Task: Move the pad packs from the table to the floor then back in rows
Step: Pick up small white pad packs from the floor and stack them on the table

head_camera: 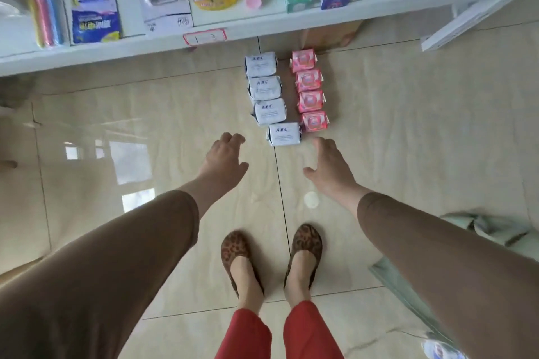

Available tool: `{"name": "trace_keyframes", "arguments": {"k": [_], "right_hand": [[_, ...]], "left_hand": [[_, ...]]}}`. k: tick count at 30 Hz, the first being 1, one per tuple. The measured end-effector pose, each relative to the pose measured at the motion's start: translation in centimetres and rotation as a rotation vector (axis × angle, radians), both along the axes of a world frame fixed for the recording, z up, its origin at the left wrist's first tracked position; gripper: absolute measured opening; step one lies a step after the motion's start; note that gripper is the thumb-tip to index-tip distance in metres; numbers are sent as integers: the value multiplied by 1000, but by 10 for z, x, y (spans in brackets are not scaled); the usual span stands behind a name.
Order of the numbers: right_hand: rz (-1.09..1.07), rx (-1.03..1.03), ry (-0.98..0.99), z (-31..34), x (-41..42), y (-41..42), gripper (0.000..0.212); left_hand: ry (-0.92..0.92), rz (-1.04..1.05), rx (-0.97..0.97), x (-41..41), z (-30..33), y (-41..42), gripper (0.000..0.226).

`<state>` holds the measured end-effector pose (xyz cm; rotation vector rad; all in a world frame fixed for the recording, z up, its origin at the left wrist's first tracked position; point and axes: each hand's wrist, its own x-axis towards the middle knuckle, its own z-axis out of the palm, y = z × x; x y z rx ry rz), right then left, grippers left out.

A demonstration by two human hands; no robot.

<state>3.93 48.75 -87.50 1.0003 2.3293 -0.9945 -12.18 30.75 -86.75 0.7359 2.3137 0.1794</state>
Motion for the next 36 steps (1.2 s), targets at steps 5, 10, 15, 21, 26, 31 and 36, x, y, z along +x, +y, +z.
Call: {"name": "trace_keyframes", "arguments": {"k": [5, 10, 15, 21, 26, 31, 36], "right_hand": [[99, 73, 76, -90, -28, 13, 81], [192, 127, 135, -147, -47, 16, 87], [207, 241, 114, -178, -48, 14, 75], [136, 196, 164, -203, -24, 1, 68], [-53, 13, 233, -213, -19, -10, 66], [-176, -129, 225, -172, 0, -8, 65], [-372, -350, 233, -59, 10, -3, 58]], "left_hand": [[61, -24, 21, -17, -91, 24, 65], [155, -58, 53, -34, -145, 55, 79], [292, -218, 27, -50, -174, 79, 85], [326, -276, 76, -46, -197, 73, 77], [237, -156, 189, -40, -201, 73, 62], [137, -3, 200, -38, -168, 47, 63], [72, 96, 186, -39, -65, 19, 67]]}}
